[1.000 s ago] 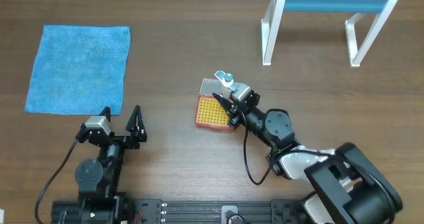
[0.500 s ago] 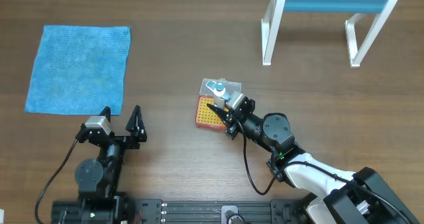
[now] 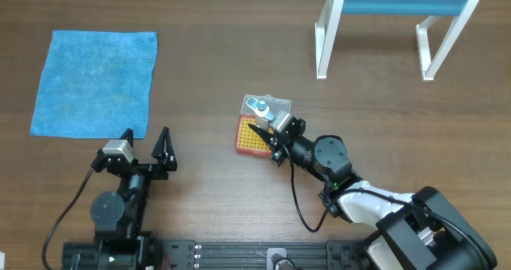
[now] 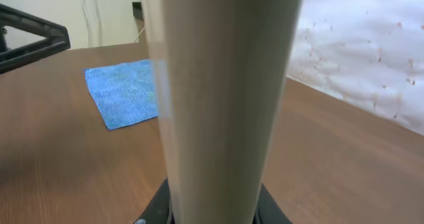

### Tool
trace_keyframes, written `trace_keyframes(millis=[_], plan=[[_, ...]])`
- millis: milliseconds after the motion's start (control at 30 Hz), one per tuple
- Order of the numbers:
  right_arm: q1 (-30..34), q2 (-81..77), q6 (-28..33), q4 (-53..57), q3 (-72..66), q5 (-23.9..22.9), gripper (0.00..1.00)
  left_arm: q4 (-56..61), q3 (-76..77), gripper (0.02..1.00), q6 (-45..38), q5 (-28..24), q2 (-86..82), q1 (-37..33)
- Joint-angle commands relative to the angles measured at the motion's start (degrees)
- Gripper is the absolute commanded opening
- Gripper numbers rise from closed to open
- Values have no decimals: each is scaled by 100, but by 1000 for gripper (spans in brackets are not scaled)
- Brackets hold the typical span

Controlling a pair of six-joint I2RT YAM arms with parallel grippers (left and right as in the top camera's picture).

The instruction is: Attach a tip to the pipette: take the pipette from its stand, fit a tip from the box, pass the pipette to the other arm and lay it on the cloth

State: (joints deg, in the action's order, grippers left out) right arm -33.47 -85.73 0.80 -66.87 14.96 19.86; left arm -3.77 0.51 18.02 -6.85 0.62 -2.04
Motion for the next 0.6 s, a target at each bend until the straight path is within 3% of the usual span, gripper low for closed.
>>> trace_keyframes(millis=[33, 100, 600], plan=[[17, -26, 37, 20, 92, -76, 71, -28, -20, 888, -76, 63, -26, 24], [17, -37, 68, 35, 92, -275, 71, -28, -20, 884, -76, 66, -26, 24], [35, -271, 39, 127, -66, -293, 73, -28, -20, 886, -76, 63, -26, 24]])
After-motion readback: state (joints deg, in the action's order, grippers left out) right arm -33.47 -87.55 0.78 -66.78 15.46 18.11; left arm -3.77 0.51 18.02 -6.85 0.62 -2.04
